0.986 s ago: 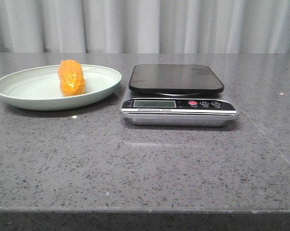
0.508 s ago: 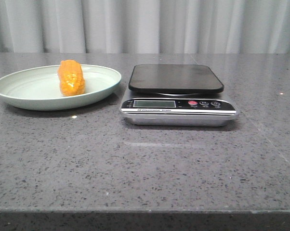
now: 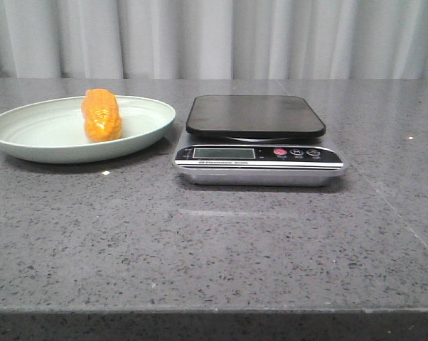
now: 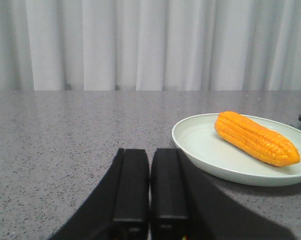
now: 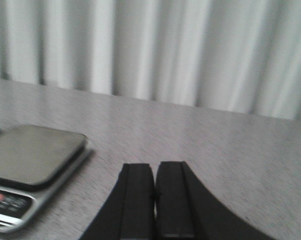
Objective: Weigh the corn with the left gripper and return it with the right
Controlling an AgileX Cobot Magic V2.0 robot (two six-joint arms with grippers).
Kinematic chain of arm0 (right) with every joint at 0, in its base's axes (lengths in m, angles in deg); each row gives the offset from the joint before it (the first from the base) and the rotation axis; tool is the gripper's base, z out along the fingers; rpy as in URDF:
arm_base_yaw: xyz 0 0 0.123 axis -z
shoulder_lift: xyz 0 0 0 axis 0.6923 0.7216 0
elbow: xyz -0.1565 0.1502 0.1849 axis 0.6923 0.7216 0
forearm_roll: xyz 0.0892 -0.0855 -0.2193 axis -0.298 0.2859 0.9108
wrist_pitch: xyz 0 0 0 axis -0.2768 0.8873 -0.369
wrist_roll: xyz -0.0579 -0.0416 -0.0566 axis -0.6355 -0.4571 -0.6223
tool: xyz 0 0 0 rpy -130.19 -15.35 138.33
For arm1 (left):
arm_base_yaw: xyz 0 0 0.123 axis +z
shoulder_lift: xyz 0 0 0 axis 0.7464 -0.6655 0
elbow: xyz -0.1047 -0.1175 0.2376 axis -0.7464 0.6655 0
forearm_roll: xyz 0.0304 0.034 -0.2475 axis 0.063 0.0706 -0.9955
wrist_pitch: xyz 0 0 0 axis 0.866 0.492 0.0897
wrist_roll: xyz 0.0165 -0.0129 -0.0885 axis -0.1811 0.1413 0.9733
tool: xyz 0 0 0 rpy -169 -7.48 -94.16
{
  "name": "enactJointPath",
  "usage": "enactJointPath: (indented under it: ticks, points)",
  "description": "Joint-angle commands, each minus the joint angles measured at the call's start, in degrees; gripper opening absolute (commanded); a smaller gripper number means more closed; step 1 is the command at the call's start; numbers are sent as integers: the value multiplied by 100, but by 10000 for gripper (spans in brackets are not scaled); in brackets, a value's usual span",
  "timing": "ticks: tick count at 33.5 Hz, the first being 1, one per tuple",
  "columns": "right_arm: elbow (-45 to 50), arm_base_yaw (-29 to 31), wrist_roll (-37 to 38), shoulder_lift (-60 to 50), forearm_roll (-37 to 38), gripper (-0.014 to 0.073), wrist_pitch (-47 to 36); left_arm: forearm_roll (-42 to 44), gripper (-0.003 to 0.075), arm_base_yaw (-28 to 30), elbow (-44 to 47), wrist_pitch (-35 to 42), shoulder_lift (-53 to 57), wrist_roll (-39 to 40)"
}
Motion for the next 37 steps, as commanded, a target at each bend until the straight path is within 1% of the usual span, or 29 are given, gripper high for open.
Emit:
enactJointPath:
  ticks: [1,6,10,12,14,17,37]
  points:
    - [139,261,123,10,172,169,-693,-23,134,-31,47,409,125,48]
    - [761,280,215,-423,191,169,-1112,-23,134,-31,47,409,125,48]
    - [1192,280,811,-884,551,169,-1319,-23,134,-31,47,409,125,48]
    - [1420,260,1146,-875,689,169,-1548,-23,134,-31,47,409,113,48]
    - [1599,212,1254,-882,689,169,-1671,-23,134,-31,47,409,113,48]
    - [1621,129,1294,-882,628,169,-1501,-23,134,-31,47,409,113,48]
    - [1621,114,1288,-882,623,169,-1502,-23,134,-31,47,409,113,48]
